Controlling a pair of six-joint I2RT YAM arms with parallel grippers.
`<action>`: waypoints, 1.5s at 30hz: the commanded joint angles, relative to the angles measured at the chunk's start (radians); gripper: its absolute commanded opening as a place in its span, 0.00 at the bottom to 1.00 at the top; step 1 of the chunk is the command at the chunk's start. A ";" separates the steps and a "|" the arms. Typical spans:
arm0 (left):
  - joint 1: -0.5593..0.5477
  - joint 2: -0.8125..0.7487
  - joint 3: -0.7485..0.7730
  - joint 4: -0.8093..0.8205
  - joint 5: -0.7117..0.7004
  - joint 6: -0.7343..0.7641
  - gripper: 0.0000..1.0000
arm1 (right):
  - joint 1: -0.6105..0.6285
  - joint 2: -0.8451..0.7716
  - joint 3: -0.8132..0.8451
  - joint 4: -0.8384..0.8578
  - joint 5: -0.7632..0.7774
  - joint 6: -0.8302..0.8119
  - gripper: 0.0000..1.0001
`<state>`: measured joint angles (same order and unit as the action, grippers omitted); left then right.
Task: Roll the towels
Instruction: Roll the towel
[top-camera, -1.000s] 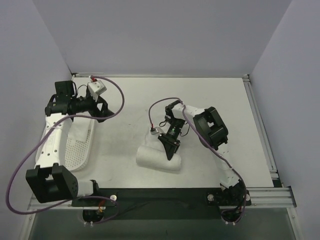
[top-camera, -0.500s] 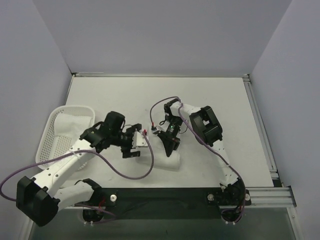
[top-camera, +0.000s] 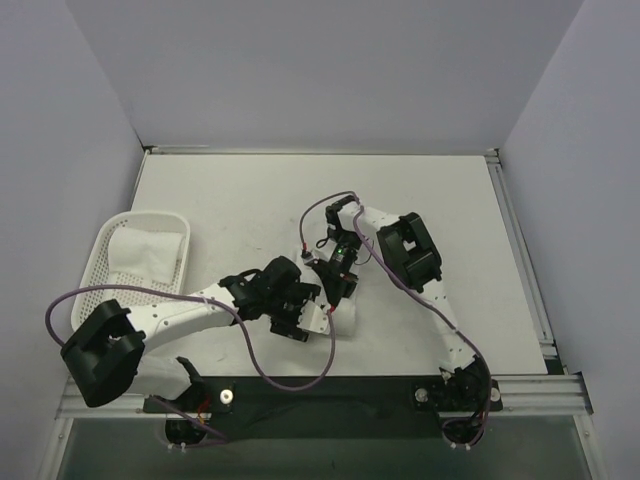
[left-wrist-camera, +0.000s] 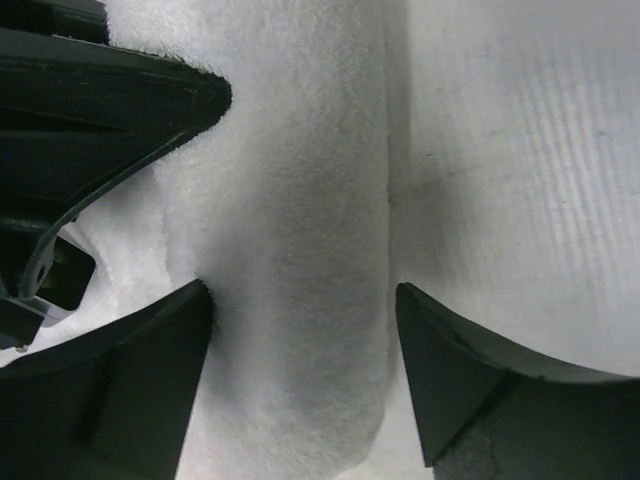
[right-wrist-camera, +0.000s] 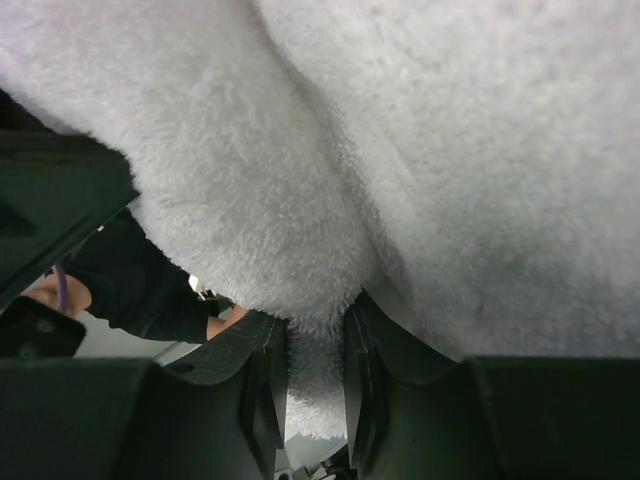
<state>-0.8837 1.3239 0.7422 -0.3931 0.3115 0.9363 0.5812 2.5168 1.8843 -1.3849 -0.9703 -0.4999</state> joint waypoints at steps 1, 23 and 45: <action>-0.012 0.055 -0.029 0.114 -0.086 0.030 0.79 | -0.009 0.045 0.016 0.112 0.136 0.031 0.02; 0.248 0.449 0.420 -0.661 0.474 -0.022 0.13 | -0.316 -0.574 -0.017 0.351 0.153 0.098 0.55; 0.496 1.199 1.123 -1.184 0.592 0.137 0.24 | 0.225 -1.144 -0.684 0.700 0.707 0.009 0.59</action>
<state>-0.3969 2.4493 1.8542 -1.5352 1.0882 0.9543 0.7128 1.4052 1.2350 -0.7902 -0.4889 -0.4583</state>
